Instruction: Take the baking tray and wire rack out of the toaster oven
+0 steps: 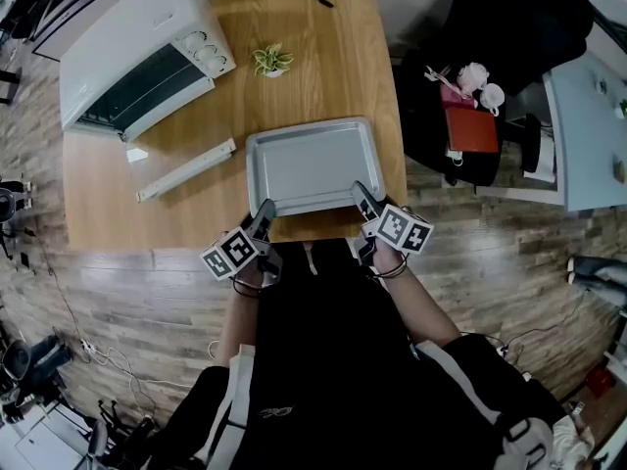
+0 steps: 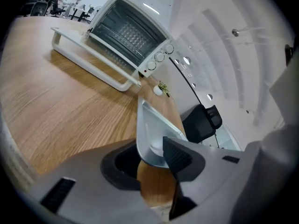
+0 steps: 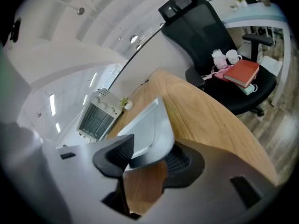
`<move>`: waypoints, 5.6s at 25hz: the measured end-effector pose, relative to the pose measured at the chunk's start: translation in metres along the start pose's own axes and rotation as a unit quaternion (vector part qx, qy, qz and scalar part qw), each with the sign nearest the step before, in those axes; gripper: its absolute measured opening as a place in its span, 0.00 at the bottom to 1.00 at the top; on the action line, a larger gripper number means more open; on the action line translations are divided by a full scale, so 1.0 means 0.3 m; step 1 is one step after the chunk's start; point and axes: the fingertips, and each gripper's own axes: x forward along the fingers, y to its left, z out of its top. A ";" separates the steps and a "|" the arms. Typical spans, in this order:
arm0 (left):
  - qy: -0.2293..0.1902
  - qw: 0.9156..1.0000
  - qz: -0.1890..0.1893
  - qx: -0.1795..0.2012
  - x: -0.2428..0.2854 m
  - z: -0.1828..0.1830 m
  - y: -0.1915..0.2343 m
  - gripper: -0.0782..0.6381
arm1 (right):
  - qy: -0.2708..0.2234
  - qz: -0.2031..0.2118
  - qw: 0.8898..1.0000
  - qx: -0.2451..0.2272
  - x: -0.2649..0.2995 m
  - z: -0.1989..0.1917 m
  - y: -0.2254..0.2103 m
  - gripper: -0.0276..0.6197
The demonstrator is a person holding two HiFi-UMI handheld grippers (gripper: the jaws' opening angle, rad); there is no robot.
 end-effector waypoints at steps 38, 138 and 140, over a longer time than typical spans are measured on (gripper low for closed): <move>-0.078 0.996 0.026 0.032 -0.092 0.377 0.064 0.47 | 0.009 0.045 0.969 -0.242 0.243 0.096 0.475 0.61; -0.237 0.963 0.006 -0.129 -0.182 1.388 0.768 0.24 | 0.030 0.084 0.995 -0.039 1.216 0.050 1.137 0.18; -0.234 0.964 0.005 -0.129 -0.190 1.373 0.765 0.24 | 0.033 0.082 0.994 -0.057 1.205 0.051 1.128 0.20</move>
